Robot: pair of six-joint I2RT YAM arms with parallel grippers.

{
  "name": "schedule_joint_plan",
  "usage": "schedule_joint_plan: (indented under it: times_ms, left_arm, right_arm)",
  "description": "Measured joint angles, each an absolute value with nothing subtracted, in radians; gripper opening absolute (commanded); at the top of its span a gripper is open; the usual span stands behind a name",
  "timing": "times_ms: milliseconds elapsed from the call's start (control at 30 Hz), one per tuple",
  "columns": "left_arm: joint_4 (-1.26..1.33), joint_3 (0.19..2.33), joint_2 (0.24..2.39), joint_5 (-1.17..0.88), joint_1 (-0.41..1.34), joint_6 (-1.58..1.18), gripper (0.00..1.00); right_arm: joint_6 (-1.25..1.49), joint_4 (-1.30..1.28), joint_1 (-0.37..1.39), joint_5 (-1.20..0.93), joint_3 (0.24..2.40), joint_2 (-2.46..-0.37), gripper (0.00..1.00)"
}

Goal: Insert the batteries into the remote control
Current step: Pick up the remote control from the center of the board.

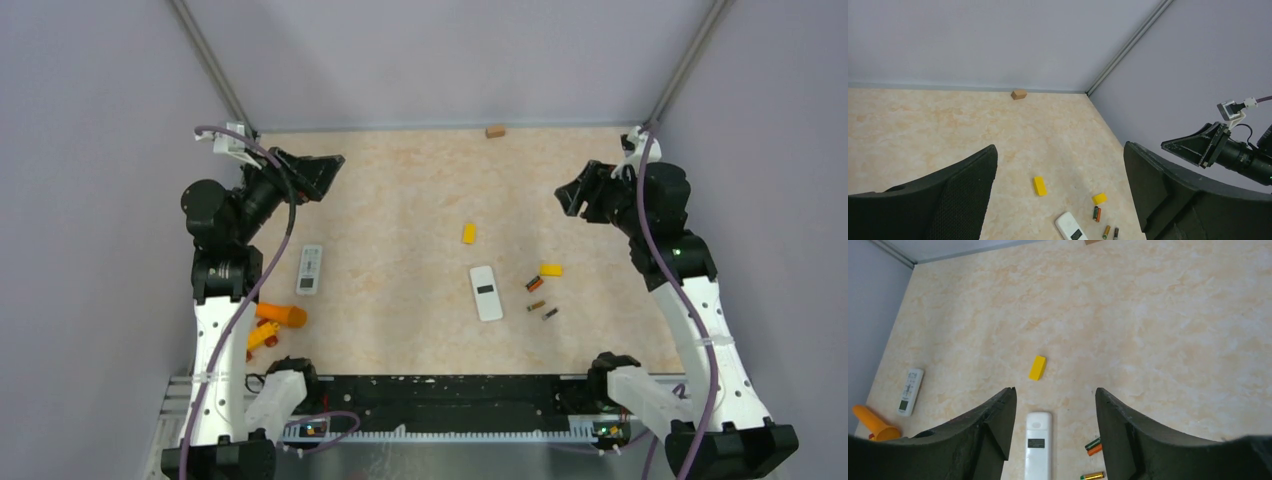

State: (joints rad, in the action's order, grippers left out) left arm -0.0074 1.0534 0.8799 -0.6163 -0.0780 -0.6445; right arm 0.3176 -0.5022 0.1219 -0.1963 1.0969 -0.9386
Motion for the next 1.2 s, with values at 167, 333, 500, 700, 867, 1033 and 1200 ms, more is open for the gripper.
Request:
schedule_joint_plan:
  times_ms: [167,333,500,700,867,1033,1200]
  left_arm:
    - [-0.010,1.054,0.881,-0.594,-0.078,-0.649,0.99]
    - [-0.042,1.054,0.881,-0.578,-0.078,-0.638,0.99]
    - [-0.097,1.054,0.865,-0.579,-0.078,-0.601,0.99]
    - [-0.149,1.054,0.836,-0.574,-0.078,-0.563,0.99]
    - [-0.172,1.054,0.841,-0.567,-0.078,-0.536,0.99]
    - [-0.198,1.055,0.860,-0.567,-0.078,-0.522,0.99]
    - [-0.204,1.055,0.863,-0.568,-0.078,-0.521,0.99]
  right_arm:
    - [0.330,-0.525,0.122,-0.139,1.065,-0.915,0.96]
    - [0.364,-0.526,0.122,-0.055,1.003,-0.868,0.95]
    - [0.380,-0.524,0.122,-0.062,0.975,-0.842,0.87]
    - [0.392,-0.504,0.122,-0.205,0.969,-0.886,0.89]
    - [0.414,-0.483,0.157,-0.278,0.913,-0.937,0.95]
    - [0.446,-0.481,0.334,-0.166,0.859,-0.939,0.94]
    - [0.475,-0.488,0.472,-0.028,0.838,-0.991,0.85]
